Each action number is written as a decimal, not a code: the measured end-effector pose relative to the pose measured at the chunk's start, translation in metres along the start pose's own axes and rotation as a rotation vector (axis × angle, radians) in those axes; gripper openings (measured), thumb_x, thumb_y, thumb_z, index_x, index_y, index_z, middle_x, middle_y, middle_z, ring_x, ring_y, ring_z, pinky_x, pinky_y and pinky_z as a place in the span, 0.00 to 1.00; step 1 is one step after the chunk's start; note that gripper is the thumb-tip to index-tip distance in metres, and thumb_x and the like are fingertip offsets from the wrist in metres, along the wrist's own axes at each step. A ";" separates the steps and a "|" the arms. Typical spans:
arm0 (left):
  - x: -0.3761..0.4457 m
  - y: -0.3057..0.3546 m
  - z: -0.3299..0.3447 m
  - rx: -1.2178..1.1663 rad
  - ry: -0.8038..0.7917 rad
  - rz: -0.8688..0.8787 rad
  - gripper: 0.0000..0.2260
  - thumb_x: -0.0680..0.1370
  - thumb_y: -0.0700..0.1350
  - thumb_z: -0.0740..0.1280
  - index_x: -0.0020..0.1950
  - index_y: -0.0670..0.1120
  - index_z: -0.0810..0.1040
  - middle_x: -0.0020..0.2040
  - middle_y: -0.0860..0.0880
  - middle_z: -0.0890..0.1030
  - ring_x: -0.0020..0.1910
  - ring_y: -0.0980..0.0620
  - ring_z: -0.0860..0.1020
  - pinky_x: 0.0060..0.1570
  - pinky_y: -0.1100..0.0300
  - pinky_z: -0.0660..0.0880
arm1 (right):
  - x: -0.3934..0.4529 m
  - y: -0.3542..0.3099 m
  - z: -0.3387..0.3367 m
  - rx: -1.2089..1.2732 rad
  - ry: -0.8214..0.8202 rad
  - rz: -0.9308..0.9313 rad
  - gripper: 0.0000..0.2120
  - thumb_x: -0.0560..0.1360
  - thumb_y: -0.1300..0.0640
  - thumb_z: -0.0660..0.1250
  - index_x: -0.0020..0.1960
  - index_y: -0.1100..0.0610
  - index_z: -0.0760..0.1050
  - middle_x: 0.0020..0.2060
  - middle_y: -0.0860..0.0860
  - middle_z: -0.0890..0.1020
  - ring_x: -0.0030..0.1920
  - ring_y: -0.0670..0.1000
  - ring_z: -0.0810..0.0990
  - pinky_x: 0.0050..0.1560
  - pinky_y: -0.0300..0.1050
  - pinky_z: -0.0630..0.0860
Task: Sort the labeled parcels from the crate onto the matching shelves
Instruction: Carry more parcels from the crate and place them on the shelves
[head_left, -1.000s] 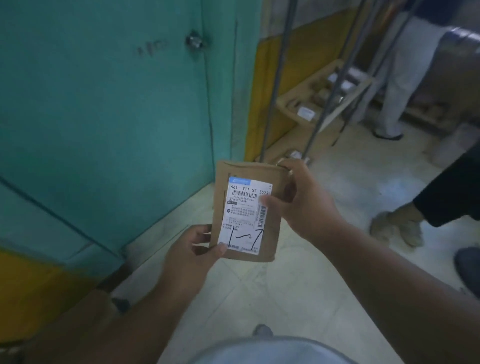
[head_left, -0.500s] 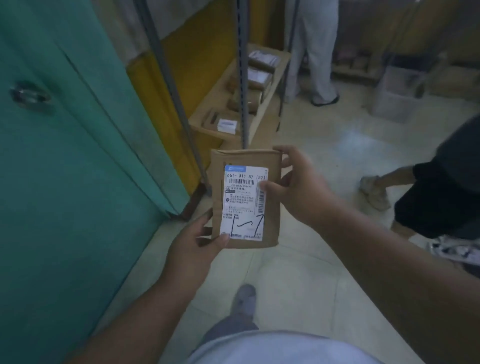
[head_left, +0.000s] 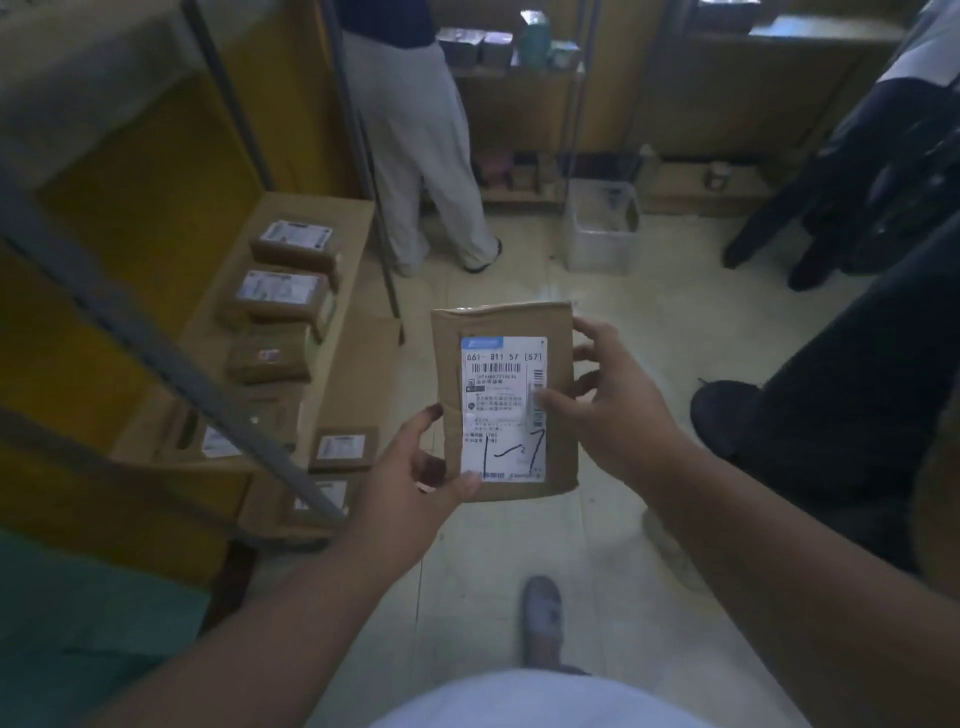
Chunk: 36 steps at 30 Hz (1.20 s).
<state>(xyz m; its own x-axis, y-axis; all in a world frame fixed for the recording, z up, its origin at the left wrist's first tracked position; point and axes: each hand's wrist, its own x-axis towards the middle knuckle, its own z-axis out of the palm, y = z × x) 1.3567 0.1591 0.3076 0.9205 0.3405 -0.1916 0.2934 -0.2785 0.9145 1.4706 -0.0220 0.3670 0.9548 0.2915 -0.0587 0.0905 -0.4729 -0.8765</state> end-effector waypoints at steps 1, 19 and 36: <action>0.021 0.005 0.008 0.002 0.004 0.005 0.34 0.74 0.45 0.76 0.70 0.70 0.62 0.45 0.51 0.82 0.47 0.54 0.82 0.51 0.53 0.80 | 0.023 0.004 -0.006 0.016 -0.017 -0.005 0.36 0.73 0.54 0.75 0.73 0.35 0.61 0.57 0.40 0.75 0.51 0.44 0.79 0.46 0.49 0.83; 0.335 0.055 -0.017 -0.045 0.156 -0.023 0.43 0.73 0.45 0.77 0.57 0.88 0.54 0.43 0.62 0.84 0.44 0.61 0.82 0.52 0.52 0.79 | 0.390 -0.034 0.013 -0.049 -0.343 -0.132 0.40 0.71 0.56 0.77 0.74 0.35 0.60 0.54 0.41 0.77 0.52 0.41 0.80 0.33 0.32 0.77; 0.583 0.091 -0.050 -0.129 0.502 -0.287 0.38 0.76 0.38 0.73 0.78 0.56 0.56 0.43 0.59 0.78 0.39 0.66 0.80 0.33 0.74 0.72 | 0.720 -0.067 0.118 -0.246 -0.717 -0.356 0.37 0.73 0.55 0.76 0.73 0.37 0.60 0.51 0.38 0.77 0.47 0.40 0.79 0.34 0.34 0.77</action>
<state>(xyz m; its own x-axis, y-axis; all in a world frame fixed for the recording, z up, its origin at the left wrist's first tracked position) 1.9069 0.3768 0.2971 0.5650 0.7783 -0.2740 0.4493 -0.0116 0.8933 2.1184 0.3176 0.3272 0.4535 0.8766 -0.1610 0.4911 -0.3965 -0.7756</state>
